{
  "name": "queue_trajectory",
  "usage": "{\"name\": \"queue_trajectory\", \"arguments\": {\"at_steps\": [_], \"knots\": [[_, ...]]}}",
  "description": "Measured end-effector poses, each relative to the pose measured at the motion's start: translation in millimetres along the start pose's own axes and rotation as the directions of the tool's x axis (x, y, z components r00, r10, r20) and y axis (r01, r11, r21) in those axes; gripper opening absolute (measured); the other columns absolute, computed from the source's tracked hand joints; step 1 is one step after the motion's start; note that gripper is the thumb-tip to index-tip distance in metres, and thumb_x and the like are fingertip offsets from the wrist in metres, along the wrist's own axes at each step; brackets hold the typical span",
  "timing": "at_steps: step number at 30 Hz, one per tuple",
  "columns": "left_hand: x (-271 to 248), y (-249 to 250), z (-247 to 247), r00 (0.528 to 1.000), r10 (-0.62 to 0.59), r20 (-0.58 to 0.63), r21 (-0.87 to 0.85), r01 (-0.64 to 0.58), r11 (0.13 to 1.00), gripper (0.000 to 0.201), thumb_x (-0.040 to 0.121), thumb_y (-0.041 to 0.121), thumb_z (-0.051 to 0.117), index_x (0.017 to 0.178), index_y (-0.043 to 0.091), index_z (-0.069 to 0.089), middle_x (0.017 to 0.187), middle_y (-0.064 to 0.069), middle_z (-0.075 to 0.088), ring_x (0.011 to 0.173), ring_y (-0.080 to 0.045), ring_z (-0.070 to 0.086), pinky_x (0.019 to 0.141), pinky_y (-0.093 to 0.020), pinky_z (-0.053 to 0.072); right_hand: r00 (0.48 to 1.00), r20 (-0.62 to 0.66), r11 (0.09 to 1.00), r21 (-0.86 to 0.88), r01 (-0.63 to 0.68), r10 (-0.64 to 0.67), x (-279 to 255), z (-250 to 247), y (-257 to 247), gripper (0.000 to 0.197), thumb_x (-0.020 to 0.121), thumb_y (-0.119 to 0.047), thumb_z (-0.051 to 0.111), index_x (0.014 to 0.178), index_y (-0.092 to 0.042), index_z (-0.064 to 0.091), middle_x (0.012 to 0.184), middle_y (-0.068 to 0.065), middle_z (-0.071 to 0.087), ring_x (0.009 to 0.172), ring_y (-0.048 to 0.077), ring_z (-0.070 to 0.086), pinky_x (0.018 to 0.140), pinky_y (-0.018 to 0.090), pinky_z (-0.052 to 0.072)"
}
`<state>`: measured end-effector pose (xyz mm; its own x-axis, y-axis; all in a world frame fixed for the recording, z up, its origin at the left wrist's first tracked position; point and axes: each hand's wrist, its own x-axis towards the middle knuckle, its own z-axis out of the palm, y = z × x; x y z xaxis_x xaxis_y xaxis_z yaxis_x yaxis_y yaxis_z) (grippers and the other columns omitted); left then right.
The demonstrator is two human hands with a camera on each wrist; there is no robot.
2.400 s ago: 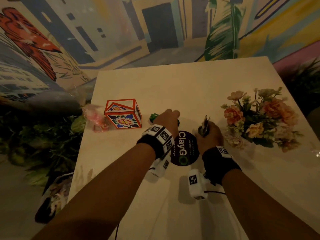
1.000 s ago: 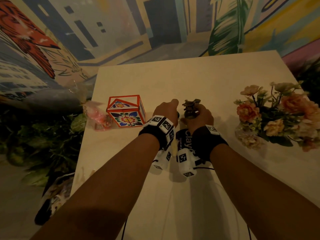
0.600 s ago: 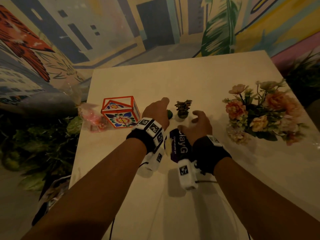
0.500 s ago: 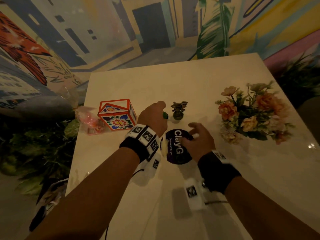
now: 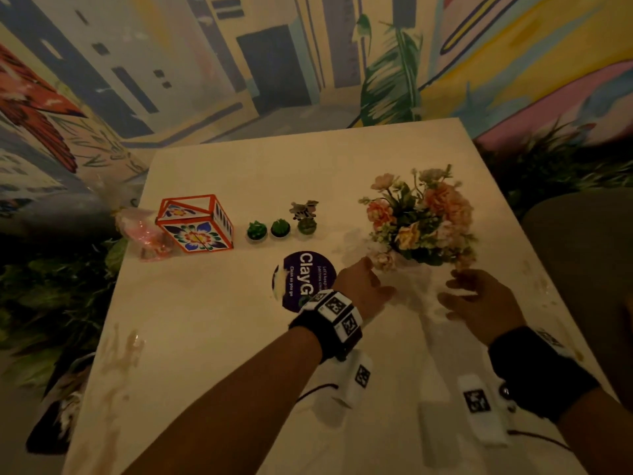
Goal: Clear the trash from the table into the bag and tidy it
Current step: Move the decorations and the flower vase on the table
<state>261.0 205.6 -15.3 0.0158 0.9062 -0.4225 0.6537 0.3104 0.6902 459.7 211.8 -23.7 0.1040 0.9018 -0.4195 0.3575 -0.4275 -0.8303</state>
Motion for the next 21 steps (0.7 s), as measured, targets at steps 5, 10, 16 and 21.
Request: {"name": "queue_trajectory", "arguments": {"at_steps": [5, 10, 16, 21], "knots": [[7, 16, 26, 0.997, -0.027, -0.075, -0.099, 0.019, 0.995, 0.047, 0.086, 0.040, 0.055, 0.128, 0.020, 0.051, 0.127, -0.006, 0.057, 0.114, -0.030, 0.054, 0.093, -0.034, 0.047, 0.993, 0.081, 0.995, 0.072, 0.075, -0.081, 20, 3, -14, 0.066, 0.070, 0.006, 0.075, 0.128, -0.010, 0.048, 0.114, 0.006, 0.056, 0.099, 0.024, 0.057, 0.087, 0.045, 0.050], [21, 19, 44, 0.991, -0.090, -0.095, -0.244, 0.064, 0.968, 0.045, 0.090, 0.037, 0.056, 0.133, 0.027, 0.045, 0.125, -0.009, 0.060, 0.103, -0.037, 0.060, 0.088, -0.048, 0.052, 0.991, 0.103, 0.981, 0.181, 0.066, -0.086, 34, 11, -27, 0.065, 0.069, 0.005, 0.077, 0.127, -0.010, 0.052, 0.109, 0.008, 0.062, 0.096, 0.027, 0.061, 0.080, 0.039, 0.053], [35, 13, 43, 0.971, -0.199, -0.133, -0.404, 0.130, 0.906, 0.033, 0.091, 0.035, 0.057, 0.117, 0.014, 0.058, 0.111, -0.016, 0.065, 0.097, -0.035, 0.063, 0.077, -0.035, 0.052, 0.987, 0.155, 0.969, 0.247, 0.012, -0.051, 48, 21, -31, 0.069, 0.065, 0.009, 0.077, 0.125, -0.012, 0.052, 0.119, 0.014, 0.061, 0.104, 0.034, 0.060, 0.084, 0.053, 0.053], [47, -6, 24, 0.920, -0.362, -0.150, -0.553, 0.225, 0.802, 0.052, 0.080, 0.039, 0.070, 0.115, 0.002, 0.058, 0.109, -0.019, 0.066, 0.094, -0.031, 0.066, 0.081, -0.036, 0.055, 0.968, 0.234, 0.955, 0.295, 0.014, -0.086, 52, 46, -54, 0.066, 0.069, 0.014, 0.071, 0.126, -0.010, 0.047, 0.120, 0.014, 0.057, 0.109, 0.035, 0.056, 0.089, 0.057, 0.049]]}}
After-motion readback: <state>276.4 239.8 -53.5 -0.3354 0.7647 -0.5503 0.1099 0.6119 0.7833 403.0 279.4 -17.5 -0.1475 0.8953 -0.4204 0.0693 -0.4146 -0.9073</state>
